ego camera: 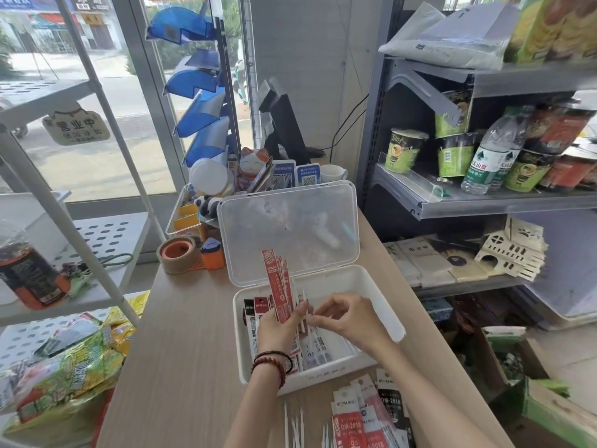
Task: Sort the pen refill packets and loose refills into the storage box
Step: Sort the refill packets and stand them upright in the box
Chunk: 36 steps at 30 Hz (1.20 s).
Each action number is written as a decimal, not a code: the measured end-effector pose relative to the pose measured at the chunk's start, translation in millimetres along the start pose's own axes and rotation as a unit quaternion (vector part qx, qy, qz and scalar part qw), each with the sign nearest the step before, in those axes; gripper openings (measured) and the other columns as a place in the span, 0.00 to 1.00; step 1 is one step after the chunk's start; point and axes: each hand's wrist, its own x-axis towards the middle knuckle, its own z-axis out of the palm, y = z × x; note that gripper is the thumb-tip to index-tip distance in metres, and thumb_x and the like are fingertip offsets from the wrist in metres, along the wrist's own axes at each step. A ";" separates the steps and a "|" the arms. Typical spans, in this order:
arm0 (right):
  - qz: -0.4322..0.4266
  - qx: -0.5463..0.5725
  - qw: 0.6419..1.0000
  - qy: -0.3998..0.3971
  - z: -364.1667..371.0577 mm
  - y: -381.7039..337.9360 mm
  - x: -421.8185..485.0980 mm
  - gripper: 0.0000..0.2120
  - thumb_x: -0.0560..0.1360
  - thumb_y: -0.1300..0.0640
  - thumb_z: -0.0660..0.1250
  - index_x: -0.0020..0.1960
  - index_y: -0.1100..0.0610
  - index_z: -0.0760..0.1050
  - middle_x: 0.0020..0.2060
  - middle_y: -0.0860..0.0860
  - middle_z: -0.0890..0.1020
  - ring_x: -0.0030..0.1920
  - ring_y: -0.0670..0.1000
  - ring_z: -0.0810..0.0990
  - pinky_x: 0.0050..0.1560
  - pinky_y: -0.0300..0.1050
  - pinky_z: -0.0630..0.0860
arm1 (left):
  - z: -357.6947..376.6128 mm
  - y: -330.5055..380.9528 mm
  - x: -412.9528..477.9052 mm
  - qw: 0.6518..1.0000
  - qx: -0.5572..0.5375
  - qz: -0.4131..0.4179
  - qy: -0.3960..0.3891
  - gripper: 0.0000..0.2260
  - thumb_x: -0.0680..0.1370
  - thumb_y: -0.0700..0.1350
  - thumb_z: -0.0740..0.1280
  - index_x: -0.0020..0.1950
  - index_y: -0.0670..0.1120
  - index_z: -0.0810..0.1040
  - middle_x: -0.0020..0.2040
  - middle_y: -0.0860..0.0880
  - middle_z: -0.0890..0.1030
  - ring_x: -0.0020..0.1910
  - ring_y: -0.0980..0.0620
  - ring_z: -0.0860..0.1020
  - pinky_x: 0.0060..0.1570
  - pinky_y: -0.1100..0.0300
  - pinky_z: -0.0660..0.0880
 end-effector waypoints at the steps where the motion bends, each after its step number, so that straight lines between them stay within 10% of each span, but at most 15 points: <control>1: 0.000 -0.001 1.000 -0.001 0.5 0.2 0.4 0.13 0.63 0.41 0.79 0.40 0.48 0.82 0.37 0.42 0.85 0.39 0.40 0.83 0.45 0.42 0.82 | 0.1 1.5 -1.0 1.000 -0.008 -0.001 0.002 0.06 0.74 0.47 0.70 0.38 0.49 0.81 0.34 0.53 0.83 0.31 0.58 0.80 0.29 0.71 0.74; 12: 0.010 -0.034 0.999 0.025 2.9 3.1 1.4 0.09 0.70 0.44 0.74 0.45 0.48 0.85 0.37 0.40 0.85 0.40 0.38 0.82 0.48 0.42 0.81 | 3.2 5.0 -2.8 0.997 -0.069 -0.022 -0.017 0.09 0.74 0.47 0.70 0.50 0.44 0.81 0.45 0.47 0.85 0.44 0.49 0.84 0.42 0.57 0.81; 25: 0.189 -0.287 0.939 0.021 11.6 15.6 7.5 0.09 0.70 0.48 0.75 0.47 0.50 0.84 0.45 0.46 0.85 0.45 0.48 0.83 0.43 0.42 0.77 | 3.3 11.7 -9.3 0.995 -0.083 -0.037 -0.026 0.12 0.78 0.43 0.65 0.56 0.35 0.78 0.42 0.50 0.81 0.29 0.66 0.80 0.24 0.75 0.71; 36: 0.192 -0.268 0.943 0.052 13.4 24.0 5.9 0.08 0.72 0.59 0.72 0.51 0.51 0.79 0.48 0.48 0.82 0.47 0.50 0.81 0.49 0.46 0.79 | 2.9 16.8 -12.9 0.995 -0.066 -0.065 -0.039 0.09 0.77 0.46 0.66 0.53 0.42 0.79 0.45 0.48 0.83 0.31 0.64 0.81 0.24 0.74 0.72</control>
